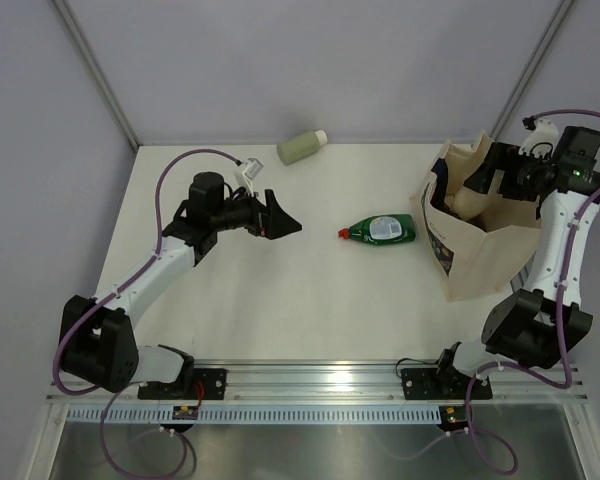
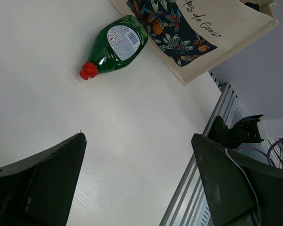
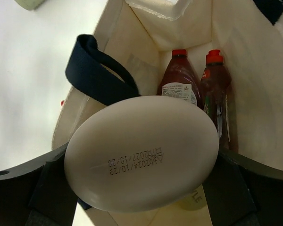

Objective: Place the personal care products into the canvas bag

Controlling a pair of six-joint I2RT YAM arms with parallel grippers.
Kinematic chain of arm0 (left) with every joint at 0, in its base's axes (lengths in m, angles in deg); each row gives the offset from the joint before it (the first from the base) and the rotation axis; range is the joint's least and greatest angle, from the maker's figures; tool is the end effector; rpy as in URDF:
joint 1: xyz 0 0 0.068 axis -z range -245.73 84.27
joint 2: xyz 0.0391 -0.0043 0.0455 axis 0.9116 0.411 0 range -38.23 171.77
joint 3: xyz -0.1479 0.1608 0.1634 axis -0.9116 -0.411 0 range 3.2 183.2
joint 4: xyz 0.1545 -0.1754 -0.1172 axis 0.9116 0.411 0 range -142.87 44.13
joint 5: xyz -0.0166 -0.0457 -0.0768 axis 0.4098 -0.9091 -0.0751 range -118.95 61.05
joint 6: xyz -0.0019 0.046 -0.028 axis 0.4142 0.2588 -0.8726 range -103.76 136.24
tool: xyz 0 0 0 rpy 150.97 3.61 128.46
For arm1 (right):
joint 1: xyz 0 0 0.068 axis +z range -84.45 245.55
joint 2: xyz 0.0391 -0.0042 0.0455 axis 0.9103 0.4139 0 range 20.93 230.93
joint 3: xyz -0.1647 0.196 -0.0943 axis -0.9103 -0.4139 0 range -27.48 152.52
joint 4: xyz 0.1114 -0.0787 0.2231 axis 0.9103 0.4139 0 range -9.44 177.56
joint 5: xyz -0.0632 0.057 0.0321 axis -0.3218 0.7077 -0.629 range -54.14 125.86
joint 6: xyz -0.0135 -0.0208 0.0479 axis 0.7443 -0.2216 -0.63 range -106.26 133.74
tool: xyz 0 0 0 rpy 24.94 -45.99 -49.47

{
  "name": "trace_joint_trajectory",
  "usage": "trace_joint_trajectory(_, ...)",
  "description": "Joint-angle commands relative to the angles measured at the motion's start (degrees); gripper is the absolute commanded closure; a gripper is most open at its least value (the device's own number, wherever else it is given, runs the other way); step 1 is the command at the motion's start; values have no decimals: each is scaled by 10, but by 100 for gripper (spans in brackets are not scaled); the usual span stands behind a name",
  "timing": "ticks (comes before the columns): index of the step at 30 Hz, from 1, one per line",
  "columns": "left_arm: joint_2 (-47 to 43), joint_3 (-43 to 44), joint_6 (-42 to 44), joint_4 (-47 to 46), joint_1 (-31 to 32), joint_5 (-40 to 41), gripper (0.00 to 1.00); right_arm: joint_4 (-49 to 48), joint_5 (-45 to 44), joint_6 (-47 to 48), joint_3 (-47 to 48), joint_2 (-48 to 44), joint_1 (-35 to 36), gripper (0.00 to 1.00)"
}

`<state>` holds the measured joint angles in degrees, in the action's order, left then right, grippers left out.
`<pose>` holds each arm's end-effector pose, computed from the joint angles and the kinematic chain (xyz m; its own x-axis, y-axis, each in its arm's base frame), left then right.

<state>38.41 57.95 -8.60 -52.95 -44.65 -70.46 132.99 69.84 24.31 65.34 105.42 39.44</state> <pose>0.2734 -0.1307 0.2973 -0.6690 -0.0793 -0.7390 0.6198 0.4893 -0.6136 0.2806 -0.1155 0.3991 -0.6150 0.1321 -0.7774 -0.1102 0.9618 0.2506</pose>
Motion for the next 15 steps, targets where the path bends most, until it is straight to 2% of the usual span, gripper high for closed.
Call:
trace_joint_trajectory(1, -16, 16, 27, -3, 1, 9, 1, -6, -56, 74, 4, 8, 20, 88)
trace_joint_trajectory(7, -33, -9, 26, -9, 1, 13, 1, 23, -106, 85, 45, 67, 25, 77)
trace_joint_trajectory(8, -35, -16, 26, -10, 1, 13, 1, 30, -116, 87, 58, 79, 26, 70)
trace_joint_trajectory(10, -35, -18, 27, -12, 1, 11, 1, 52, -124, 86, 99, 118, 26, 65)
trace_joint_trajectory(11, -35, -18, 29, -12, 1, 11, 1, 55, -137, 83, 111, 139, 27, 58)
trace_joint_trajectory(13, -33, -17, 30, -11, 1, 11, 1, 58, -145, 77, 137, 159, 29, 51)
trace_joint_trajectory(15, -33, -15, 30, -11, 1, 10, 1, 58, -157, 69, 155, 183, 33, 35)
